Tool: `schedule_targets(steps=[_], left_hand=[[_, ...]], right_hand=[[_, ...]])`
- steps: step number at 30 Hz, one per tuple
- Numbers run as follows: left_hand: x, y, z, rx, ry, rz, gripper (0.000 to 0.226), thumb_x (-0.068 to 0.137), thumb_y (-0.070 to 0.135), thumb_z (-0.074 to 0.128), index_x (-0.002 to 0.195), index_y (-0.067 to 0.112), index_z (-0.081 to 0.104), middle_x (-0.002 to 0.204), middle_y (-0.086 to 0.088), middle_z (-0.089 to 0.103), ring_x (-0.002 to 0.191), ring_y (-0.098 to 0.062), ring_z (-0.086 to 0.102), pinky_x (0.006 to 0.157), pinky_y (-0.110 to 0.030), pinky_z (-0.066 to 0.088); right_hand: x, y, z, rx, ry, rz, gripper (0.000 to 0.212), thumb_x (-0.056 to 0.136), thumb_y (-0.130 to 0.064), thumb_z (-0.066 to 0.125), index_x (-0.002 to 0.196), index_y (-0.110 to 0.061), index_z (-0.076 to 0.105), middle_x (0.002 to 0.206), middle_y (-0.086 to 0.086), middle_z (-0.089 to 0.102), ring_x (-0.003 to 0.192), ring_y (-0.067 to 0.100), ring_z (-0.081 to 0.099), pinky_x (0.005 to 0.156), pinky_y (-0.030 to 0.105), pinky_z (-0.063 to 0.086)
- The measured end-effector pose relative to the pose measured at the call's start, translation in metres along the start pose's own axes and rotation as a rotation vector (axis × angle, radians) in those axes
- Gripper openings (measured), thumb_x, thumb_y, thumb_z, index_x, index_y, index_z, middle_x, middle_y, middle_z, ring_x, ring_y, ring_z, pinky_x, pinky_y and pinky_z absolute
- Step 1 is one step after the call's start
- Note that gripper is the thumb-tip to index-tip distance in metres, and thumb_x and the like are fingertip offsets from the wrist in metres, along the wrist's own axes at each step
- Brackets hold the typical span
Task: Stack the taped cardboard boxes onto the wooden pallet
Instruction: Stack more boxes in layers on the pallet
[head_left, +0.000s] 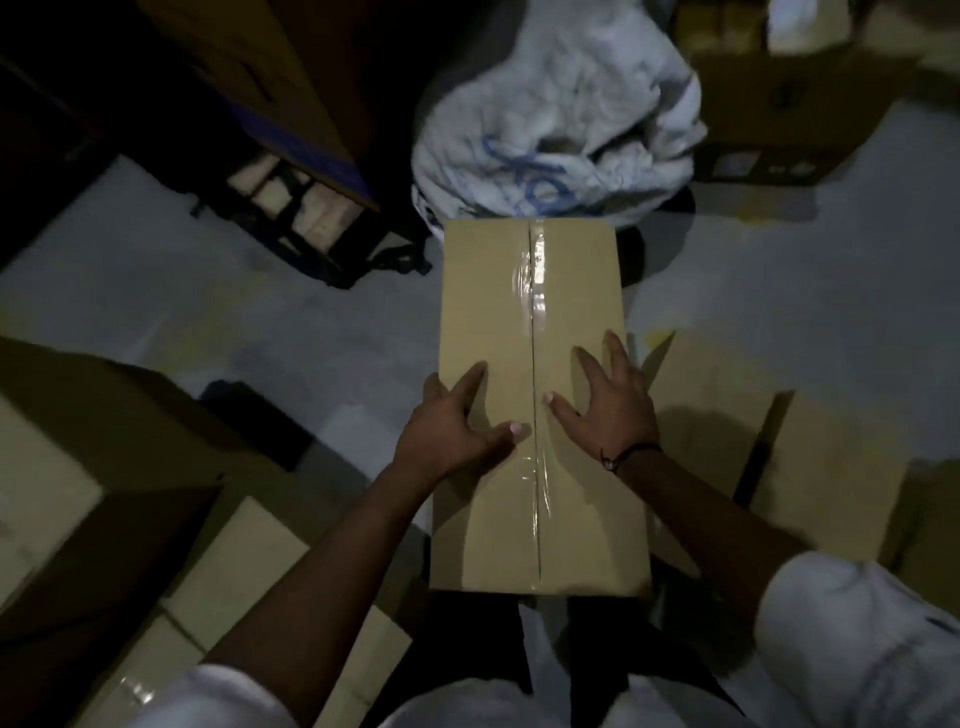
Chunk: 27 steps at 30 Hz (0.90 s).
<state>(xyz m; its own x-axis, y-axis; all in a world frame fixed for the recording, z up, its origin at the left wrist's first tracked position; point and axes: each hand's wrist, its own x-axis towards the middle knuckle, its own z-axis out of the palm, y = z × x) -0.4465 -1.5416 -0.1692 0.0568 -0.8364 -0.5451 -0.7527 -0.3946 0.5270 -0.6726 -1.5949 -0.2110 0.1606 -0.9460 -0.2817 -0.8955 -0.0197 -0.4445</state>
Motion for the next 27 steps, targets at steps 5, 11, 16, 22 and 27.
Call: schedule_targets(steps=[5,11,16,22,27], left_hand=[[-0.097,0.012,-0.006,-0.127,0.191,-0.134,0.106,0.062,0.096,0.055,0.152,0.058,0.013,0.163,-0.010,0.017,0.136,-0.039,0.048,0.106,-0.052,0.049],[-0.208,0.011,0.001,-0.256,0.388,-0.274,0.098,0.075,0.082,0.064,0.156,0.050,0.019,0.163,-0.009,0.019,0.145,-0.034,0.036,0.111,-0.045,0.041],[-0.283,-0.005,0.006,-0.254,0.555,-0.397,0.101,0.074,0.082,0.063,0.157,0.049,0.017,0.164,-0.010,0.017,0.145,-0.037,0.035,0.110,-0.049,0.043],[-0.334,-0.033,0.009,-0.278,0.659,-0.486,0.105,0.071,0.087,0.061,0.157,0.049,0.015,0.166,-0.013,0.011,0.145,-0.041,0.035,0.108,-0.051,0.043],[-0.371,-0.081,0.023,-0.180,0.745,-0.476,0.112,0.065,0.098,0.048,0.159,0.045,0.017,0.168,0.004,-0.021,0.148,-0.034,0.033,0.110,-0.049,0.044]], right_hand=[[-0.041,-0.043,-0.048,-0.058,-0.027,-0.195,0.077,0.088,-0.065,0.056,0.154,-0.033,0.033,0.168,0.001,0.000,0.145,0.041,0.024,0.112,0.051,0.036],[-0.093,-0.090,-0.066,-0.121,-0.090,-0.476,0.074,0.088,-0.071,0.049,0.152,-0.038,0.032,0.168,-0.004,0.000,0.140,0.038,0.027,0.111,0.050,0.037],[-0.128,-0.141,-0.064,-0.141,-0.115,-0.701,0.071,0.088,-0.069,0.052,0.150,-0.037,0.035,0.167,-0.003,0.006,0.140,0.037,0.029,0.111,0.048,0.038],[-0.165,-0.189,-0.047,-0.174,-0.142,-0.808,0.071,0.086,-0.070,0.052,0.148,-0.037,0.038,0.167,0.001,0.011,0.138,0.038,0.033,0.107,0.050,0.041],[-0.208,-0.218,-0.012,-0.210,-0.152,-0.852,0.071,0.086,-0.071,0.048,0.147,-0.037,0.040,0.165,-0.001,0.016,0.138,0.035,0.034,0.110,0.048,0.038]])
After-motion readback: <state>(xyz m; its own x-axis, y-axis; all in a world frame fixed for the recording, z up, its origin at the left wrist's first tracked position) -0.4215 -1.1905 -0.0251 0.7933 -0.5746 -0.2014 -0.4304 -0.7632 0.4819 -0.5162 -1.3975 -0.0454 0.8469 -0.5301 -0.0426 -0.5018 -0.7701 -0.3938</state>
